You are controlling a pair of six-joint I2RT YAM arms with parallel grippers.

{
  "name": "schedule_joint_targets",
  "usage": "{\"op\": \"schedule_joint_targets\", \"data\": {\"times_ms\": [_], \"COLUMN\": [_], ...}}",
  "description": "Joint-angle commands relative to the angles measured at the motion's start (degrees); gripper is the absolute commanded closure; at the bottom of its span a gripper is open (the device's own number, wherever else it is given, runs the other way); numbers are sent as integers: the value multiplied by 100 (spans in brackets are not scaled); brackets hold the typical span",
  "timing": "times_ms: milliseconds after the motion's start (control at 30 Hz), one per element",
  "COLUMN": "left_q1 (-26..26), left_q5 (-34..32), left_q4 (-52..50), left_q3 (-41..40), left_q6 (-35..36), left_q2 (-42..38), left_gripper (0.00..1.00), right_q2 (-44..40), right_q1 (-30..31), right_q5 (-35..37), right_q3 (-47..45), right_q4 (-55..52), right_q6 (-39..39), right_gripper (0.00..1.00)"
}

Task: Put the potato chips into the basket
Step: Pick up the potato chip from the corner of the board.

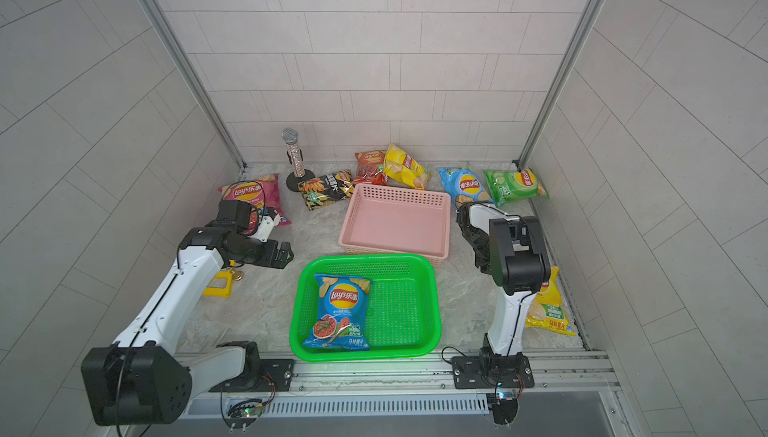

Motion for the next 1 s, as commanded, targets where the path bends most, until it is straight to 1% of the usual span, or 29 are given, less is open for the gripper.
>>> {"op": "schedule_joint_targets", "data": {"times_ms": [0,33,100,133,200,267,367,467,567,733,767,833,867,900,967], "left_q1": [-17,-18,-11,-11,-10,-14,-10,-13,-10,-14,-11,-17,-11,-11,-17], "left_q5": [12,15,1,6,-1,6,29,56,59,54,55,59,53,60,63], "left_q4": [-142,-139,-144,-149,-145,-142,-145,-146,-140,-137,-133,-136,-131,-136,-134], "left_q3": [165,165,165,165,166,170,157,158,156,148,148,148,146,140,142], "left_q6": [26,26,25,25,34,35,34,34,34,35,34,34,34,34,33], "left_q2": [34,34,17,11,3,8,0,9,8,4,4,0,0,-4,4], "left_gripper": [0,0,0,0,0,0,0,0,0,0,0,0,0,0,0], "right_q2": [18,42,66,60,4,-85,-263,-536,-794,-1079,-1093,-974,-875,-772,-481], "right_q1": [-145,-155,-148,-148,-148,-151,-101,-43,-38,4,8,-1,-4,1,-33], "right_q5": [-70,-80,-87,-88,-5,66,248,435,515,454,382,269,301,329,438], "right_q3": [32,33,34,30,20,9,11,20,4,52,40,59,73,65,64], "right_q4": [6,29,53,53,85,114,80,57,85,120,131,100,79,92,79], "right_q6": [-50,-55,-77,-77,-58,-51,-47,-9,11,28,20,-8,14,18,-2], "right_gripper": [49,53,67,73,78,81,92,100,100,100,94,57,41,28,17]}}
